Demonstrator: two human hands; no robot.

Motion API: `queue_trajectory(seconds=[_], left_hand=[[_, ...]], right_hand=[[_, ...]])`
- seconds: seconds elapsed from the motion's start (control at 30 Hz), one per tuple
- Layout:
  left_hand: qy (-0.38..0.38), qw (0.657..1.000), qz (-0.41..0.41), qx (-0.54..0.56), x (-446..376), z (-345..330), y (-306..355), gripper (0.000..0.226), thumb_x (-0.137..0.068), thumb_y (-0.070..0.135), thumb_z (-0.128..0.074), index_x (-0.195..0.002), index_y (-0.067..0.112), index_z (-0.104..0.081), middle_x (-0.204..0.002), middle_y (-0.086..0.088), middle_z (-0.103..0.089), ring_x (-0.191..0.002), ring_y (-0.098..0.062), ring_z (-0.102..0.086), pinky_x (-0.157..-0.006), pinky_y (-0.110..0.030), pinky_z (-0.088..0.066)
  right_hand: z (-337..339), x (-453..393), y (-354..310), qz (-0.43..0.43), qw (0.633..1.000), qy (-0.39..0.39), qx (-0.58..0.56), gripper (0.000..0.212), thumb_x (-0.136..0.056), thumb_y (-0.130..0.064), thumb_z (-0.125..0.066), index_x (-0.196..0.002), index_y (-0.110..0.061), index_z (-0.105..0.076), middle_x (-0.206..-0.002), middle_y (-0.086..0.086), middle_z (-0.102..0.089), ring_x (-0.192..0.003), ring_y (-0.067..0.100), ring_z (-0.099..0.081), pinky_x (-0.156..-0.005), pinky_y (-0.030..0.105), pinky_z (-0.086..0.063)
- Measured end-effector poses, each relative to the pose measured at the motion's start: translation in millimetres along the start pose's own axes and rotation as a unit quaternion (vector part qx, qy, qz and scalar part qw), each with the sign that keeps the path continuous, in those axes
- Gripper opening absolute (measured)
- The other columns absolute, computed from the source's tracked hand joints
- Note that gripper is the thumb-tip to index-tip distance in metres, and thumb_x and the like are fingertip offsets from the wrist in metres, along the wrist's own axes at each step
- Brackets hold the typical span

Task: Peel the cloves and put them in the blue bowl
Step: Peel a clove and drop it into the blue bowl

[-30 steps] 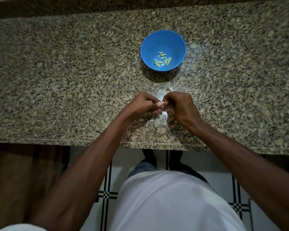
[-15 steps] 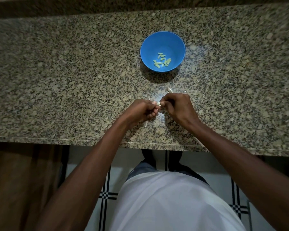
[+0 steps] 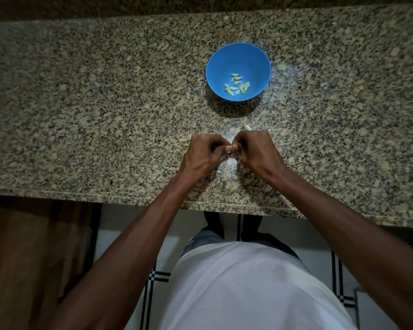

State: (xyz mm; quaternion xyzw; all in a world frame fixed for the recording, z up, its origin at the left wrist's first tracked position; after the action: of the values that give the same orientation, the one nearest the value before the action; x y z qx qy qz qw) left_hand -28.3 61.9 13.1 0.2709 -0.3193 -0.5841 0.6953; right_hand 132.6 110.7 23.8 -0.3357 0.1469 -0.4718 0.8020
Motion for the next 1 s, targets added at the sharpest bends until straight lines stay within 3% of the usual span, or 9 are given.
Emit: queue_trajectory(seconds=[0.13,0.27,0.3,0.43,0.53,0.6,0.7,0.87,1.0], left_hand=[[0.015,0.997,0.062,0.044,-1,-3,0,0.008,-0.094,0.015,-0.074,-0.100,0.012,-0.078,-0.080,0.008,-0.073,-0.069,0.002,-0.070,-0.062,-0.008,-0.052],[-0.019,0.977,0.149,0.152,-2,-6,-7,0.009,-0.093,0.013,-0.075,-0.100,0.007,-0.076,-0.089,-0.005,-0.077,-0.077,-0.010,-0.073,-0.071,-0.023,-0.060],[-0.038,0.953,0.193,0.230,0,-7,-9,0.012,-0.093,0.010,-0.075,-0.103,0.004,-0.076,-0.092,-0.009,-0.077,-0.078,-0.012,-0.073,-0.072,-0.024,-0.060],[-0.089,0.793,0.344,0.495,6,-7,-2,0.015,-0.099,-0.003,-0.059,-0.109,-0.006,-0.069,-0.084,-0.010,-0.072,-0.072,-0.011,-0.064,-0.072,-0.021,-0.055],[-0.116,0.737,0.378,0.548,5,-8,4,0.018,-0.102,-0.006,-0.049,-0.102,-0.002,-0.067,-0.078,-0.006,-0.069,-0.071,-0.009,-0.060,-0.072,-0.021,-0.052],[-0.126,0.722,0.385,0.560,6,-8,6,0.019,-0.103,-0.004,-0.049,-0.101,-0.001,-0.067,-0.078,-0.006,-0.069,-0.072,-0.008,-0.059,-0.071,-0.020,-0.052],[-0.111,0.767,0.361,0.518,6,-9,2,0.016,-0.102,-0.003,-0.054,-0.111,-0.005,-0.067,-0.086,-0.009,-0.071,-0.074,-0.010,-0.063,-0.073,-0.020,-0.055],[-0.042,0.934,0.192,0.298,6,-3,-3,0.018,-0.096,0.005,-0.070,-0.113,0.000,-0.072,-0.101,-0.014,-0.077,-0.089,-0.019,-0.074,-0.082,-0.029,-0.062],[-0.001,0.993,0.054,0.107,6,1,5,0.014,-0.092,0.011,-0.077,-0.106,0.011,-0.077,-0.099,0.002,-0.077,-0.089,-0.002,-0.073,-0.082,-0.020,-0.061]], right_hand=[[-4,-1,0,0.013,1.000,0.016,0.011,0.008,-0.091,0.001,-0.072,-0.089,-0.006,-0.073,-0.077,0.008,-0.071,-0.065,0.018,-0.065,-0.055,0.042,-0.058],[-4,-1,-2,0.021,0.999,0.023,0.023,0.011,-0.089,0.005,-0.074,-0.090,-0.006,-0.073,-0.080,0.009,-0.072,-0.066,0.015,-0.062,-0.054,0.032,-0.055],[-3,-1,-3,0.029,0.999,0.027,0.028,0.013,-0.089,0.006,-0.073,-0.090,-0.007,-0.072,-0.081,0.008,-0.071,-0.067,0.016,-0.062,-0.055,0.032,-0.054],[0,-2,-6,0.064,0.997,0.035,0.029,0.017,-0.089,0.009,-0.068,-0.092,-0.007,-0.067,-0.084,0.005,-0.067,-0.072,0.020,-0.061,-0.060,0.041,-0.056],[1,-2,-5,0.074,0.996,0.037,0.041,0.022,-0.086,0.012,-0.066,-0.094,-0.008,-0.065,-0.085,0.004,-0.066,-0.073,0.020,-0.060,-0.062,0.042,-0.054],[0,-2,-2,0.079,0.995,0.034,0.044,0.021,-0.086,0.010,-0.067,-0.093,-0.009,-0.065,-0.085,0.004,-0.066,-0.073,0.021,-0.059,-0.063,0.044,-0.054],[1,-2,0,0.069,0.997,0.024,0.035,0.016,-0.087,0.005,-0.069,-0.092,-0.010,-0.068,-0.085,0.004,-0.069,-0.073,0.021,-0.062,-0.064,0.044,-0.055],[6,-2,2,-0.008,1.000,0.010,-0.025,0.011,-0.096,-0.003,-0.067,-0.092,-0.007,-0.076,-0.078,0.004,-0.074,-0.065,0.012,-0.067,-0.060,0.035,-0.060],[10,-3,4,-0.063,0.995,-0.022,-0.075,0.011,-0.097,-0.010,-0.068,-0.091,-0.008,-0.077,-0.074,0.002,-0.073,-0.061,0.015,-0.070,-0.056,0.038,-0.061]])
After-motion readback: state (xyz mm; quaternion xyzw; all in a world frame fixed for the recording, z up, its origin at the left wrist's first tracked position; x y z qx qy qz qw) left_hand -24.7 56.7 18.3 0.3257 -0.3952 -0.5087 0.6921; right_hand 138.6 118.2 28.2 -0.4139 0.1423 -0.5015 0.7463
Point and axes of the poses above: each hand's wrist, its own x-axis away from the middle knuckle, its own z-axis out of the back of the hand, y = z × x, the point moved 3 cm from there along -x, towards the middle knuckle
